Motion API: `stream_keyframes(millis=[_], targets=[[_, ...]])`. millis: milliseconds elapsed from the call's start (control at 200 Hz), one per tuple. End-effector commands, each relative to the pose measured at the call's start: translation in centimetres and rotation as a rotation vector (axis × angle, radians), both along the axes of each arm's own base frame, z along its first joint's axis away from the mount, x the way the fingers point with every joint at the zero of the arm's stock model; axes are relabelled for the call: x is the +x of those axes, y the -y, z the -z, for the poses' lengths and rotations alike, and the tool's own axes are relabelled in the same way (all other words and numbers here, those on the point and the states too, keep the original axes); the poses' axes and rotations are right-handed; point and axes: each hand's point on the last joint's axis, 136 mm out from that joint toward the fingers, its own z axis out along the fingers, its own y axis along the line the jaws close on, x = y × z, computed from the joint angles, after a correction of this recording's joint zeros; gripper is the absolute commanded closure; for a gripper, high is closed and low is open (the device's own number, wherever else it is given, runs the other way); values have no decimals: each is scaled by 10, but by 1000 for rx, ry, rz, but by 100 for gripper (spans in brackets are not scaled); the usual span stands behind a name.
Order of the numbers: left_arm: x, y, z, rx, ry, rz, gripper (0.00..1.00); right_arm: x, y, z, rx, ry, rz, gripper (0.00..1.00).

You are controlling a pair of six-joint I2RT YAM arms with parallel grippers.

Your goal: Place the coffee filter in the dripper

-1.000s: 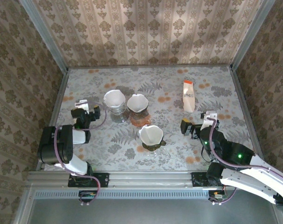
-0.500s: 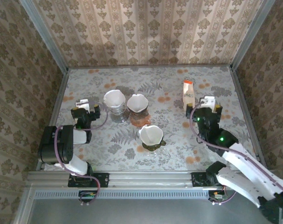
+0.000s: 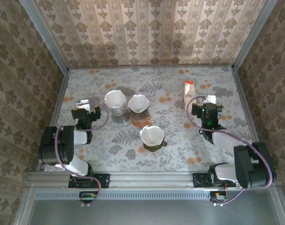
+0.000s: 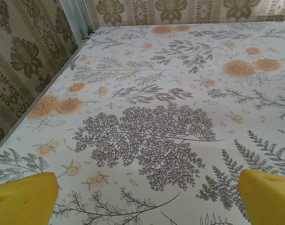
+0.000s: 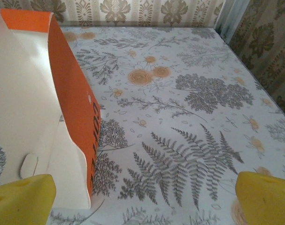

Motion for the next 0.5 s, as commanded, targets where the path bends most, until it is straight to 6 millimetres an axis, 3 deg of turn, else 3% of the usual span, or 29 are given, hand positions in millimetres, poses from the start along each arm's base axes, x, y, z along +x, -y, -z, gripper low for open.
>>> stream_keyframes(millis=[0,115,270,375,495], targets=[[5,0,-10,17,32,-4,0,17,4,-12,33,120,-16,0],[5,0,-10,18,31,-3,0,27,3,12,57,69,-33,0],[6,-1,-9,17,30,-5,0,30,-3,14,66,59,-77,0],[6,-1,-9,17,30,-4,0,24,-4,16,54,147,-88,0],[6,0,-10,16,30,-3,0,26,-4,21,59,100,-84,0]])
